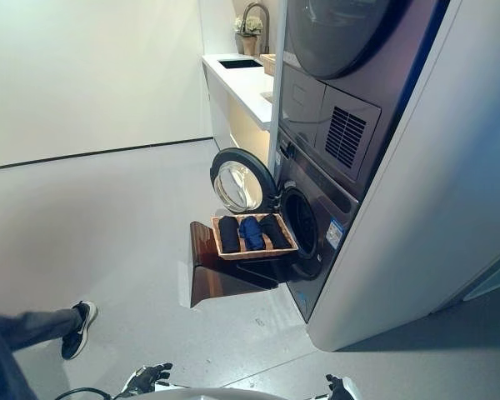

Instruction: Pick up the clothes and place them into the washing machine

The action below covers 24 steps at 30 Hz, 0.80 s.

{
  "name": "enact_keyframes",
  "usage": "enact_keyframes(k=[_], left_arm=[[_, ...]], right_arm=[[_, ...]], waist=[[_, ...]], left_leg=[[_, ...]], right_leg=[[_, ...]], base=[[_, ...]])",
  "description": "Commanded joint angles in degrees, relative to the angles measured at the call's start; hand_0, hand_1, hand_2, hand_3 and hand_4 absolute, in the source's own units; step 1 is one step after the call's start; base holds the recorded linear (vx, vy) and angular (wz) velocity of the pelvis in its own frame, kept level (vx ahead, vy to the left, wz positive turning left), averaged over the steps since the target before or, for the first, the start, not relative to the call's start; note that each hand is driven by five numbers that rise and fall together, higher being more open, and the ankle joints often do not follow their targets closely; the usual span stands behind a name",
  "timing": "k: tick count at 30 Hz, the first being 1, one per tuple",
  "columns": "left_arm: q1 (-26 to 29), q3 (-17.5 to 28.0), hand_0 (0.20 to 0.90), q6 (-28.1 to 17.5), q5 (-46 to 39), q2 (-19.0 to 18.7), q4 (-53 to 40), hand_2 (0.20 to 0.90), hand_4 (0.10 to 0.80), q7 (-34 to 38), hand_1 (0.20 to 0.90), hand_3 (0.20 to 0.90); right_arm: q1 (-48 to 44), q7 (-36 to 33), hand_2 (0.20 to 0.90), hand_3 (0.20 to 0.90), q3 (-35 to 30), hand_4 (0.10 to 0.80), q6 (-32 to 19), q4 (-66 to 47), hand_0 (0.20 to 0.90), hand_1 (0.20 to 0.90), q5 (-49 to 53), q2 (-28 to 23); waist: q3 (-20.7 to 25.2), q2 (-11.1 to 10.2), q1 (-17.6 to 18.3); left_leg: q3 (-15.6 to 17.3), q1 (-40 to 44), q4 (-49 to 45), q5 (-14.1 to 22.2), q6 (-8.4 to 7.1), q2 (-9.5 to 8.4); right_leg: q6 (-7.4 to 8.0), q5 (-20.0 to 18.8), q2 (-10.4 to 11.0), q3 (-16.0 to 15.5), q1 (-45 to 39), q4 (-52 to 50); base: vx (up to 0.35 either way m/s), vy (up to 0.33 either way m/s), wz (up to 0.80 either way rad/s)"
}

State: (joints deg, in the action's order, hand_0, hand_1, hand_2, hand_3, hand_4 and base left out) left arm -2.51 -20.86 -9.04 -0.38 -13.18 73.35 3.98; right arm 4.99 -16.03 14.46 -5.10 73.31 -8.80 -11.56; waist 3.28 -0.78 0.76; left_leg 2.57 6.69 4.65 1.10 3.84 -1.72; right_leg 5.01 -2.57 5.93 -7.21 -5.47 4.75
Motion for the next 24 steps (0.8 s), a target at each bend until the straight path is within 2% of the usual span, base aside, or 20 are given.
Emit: enact_keyframes(k=[1, 24], left_arm=[[3.34, 1.56, 0.900, -1.37, 0.96, 3.95, 3.71, 0.900, 0.800, -0.26, 0.900, 0.900], [3.47, 1.30, 0.900, -0.89, 1.70, 4.22, 3.62, 0.900, 0.800, -0.67, 0.900, 0.900]], right_arm=[[-3.30, -0.35, 0.900, 0.900, 0.54, 0.800, -1.06, 3.66, 0.900, 0.900, -1.67, -1.80], [-4.09, 0.57, 0.900, 0.900, 0.73, 0.800, -0.65, 4.79, 0.900, 0.900, -1.75, -2.27]], waist=[[0.59, -0.55, -0.37], [-0.09, -0.15, -0.47]], left_leg=[[-0.10, -1.82, -0.13, 1.04, -4.51, 1.00], [-0.34, -2.02, 0.34, 1.18, -4.66, 0.97]], right_leg=[[0.58, 1.51, 0.22, 1.58, 1.24, -1.40], [0.72, 1.53, 0.29, 0.91, 1.54, -1.24]], base=[[0.000, 0.000, 0.00], [0.000, 0.000, 0.00]])
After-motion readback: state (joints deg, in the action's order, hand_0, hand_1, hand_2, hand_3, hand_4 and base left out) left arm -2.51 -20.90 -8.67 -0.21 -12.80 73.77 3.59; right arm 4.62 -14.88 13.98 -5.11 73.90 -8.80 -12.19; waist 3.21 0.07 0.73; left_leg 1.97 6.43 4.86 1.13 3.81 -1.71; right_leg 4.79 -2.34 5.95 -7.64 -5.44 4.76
